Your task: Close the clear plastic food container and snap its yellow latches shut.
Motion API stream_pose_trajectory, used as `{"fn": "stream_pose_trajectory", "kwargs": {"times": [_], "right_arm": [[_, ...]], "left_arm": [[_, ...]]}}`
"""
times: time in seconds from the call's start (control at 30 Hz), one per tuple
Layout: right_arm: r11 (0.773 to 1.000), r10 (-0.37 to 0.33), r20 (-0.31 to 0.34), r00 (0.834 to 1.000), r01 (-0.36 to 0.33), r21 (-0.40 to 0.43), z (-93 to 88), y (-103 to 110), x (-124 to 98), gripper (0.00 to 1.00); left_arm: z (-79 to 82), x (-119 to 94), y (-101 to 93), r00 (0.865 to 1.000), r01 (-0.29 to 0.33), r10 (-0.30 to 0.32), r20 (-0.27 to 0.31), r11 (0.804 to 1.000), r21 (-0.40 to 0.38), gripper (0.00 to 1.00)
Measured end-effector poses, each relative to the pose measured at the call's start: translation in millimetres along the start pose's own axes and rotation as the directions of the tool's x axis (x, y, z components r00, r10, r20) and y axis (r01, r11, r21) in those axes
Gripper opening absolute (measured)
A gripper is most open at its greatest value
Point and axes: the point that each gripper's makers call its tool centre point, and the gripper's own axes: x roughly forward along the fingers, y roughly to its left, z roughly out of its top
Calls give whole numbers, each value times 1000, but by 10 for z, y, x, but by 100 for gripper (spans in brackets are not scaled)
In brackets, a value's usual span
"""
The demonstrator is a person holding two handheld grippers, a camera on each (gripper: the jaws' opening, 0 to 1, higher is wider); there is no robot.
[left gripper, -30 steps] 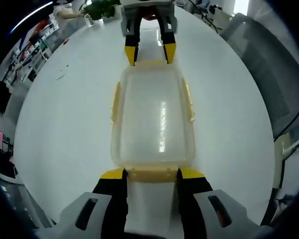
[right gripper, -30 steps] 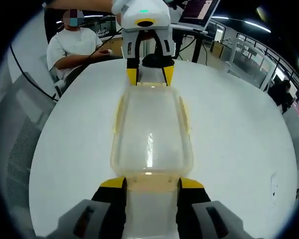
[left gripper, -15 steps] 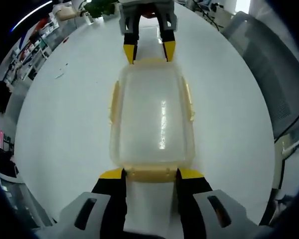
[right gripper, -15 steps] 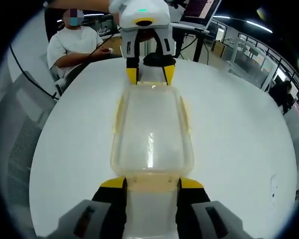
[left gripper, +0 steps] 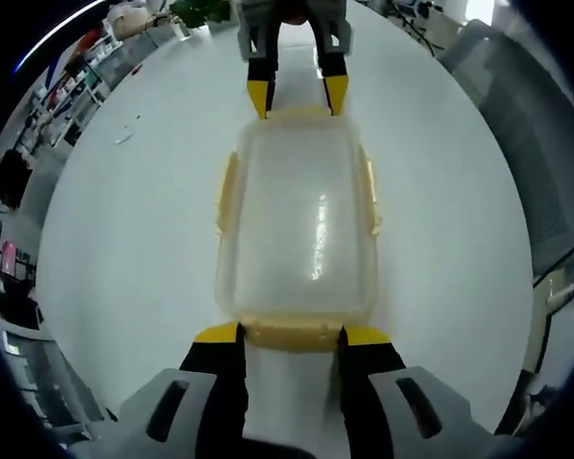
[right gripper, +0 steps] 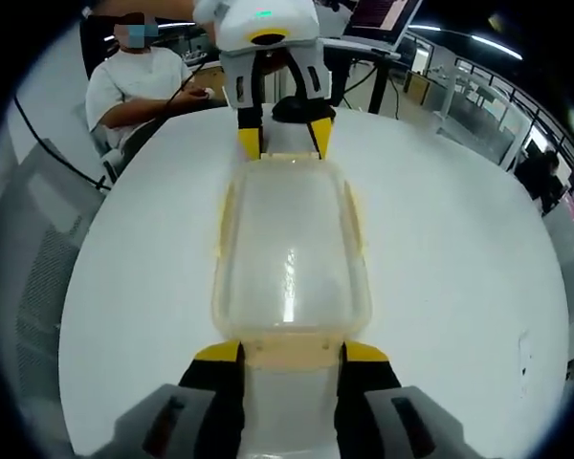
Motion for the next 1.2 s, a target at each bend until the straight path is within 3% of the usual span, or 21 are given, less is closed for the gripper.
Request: {"fn": "stream_pose_trajectory", "kwargs": {"times": [0.13,0.63,1.2], "right_arm": [[1000,-3,25,1000,2,5,45,-28,-93,34],[1000,-5,42,999,6,-25,83,29,-495,34],[999,-10,51,999,12,-35,-24,110,-992,34]], "left_arm": [[10,-92,24,1000,-8,8,-2,1000,-18,35],[279,-391,0,1000,-15,15,6,1000,-11,35],[716,-643,-60,999,-30,31,34,999,-19,35]]}}
